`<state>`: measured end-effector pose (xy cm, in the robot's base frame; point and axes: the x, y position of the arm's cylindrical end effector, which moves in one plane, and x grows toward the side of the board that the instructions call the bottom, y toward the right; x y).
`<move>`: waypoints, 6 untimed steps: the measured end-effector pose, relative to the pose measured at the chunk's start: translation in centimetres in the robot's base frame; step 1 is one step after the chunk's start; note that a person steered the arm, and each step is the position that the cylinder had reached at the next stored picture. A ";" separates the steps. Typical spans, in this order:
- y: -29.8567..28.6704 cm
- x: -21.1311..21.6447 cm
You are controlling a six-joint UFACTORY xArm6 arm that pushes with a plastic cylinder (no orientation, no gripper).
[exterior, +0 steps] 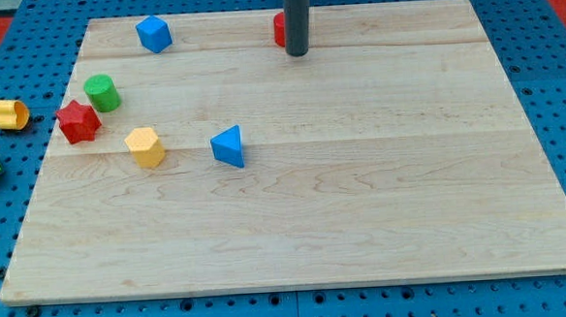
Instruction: Move red star to the top left of the yellow hexagon
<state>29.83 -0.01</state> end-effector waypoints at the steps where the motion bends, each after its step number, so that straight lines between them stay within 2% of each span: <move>1: -8.2 -2.4; 2: -14.8 -5.6; 3: -17.4 -5.9; 4: -13.9 -4.0; 6: -13.2 -1.5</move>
<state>28.33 -13.23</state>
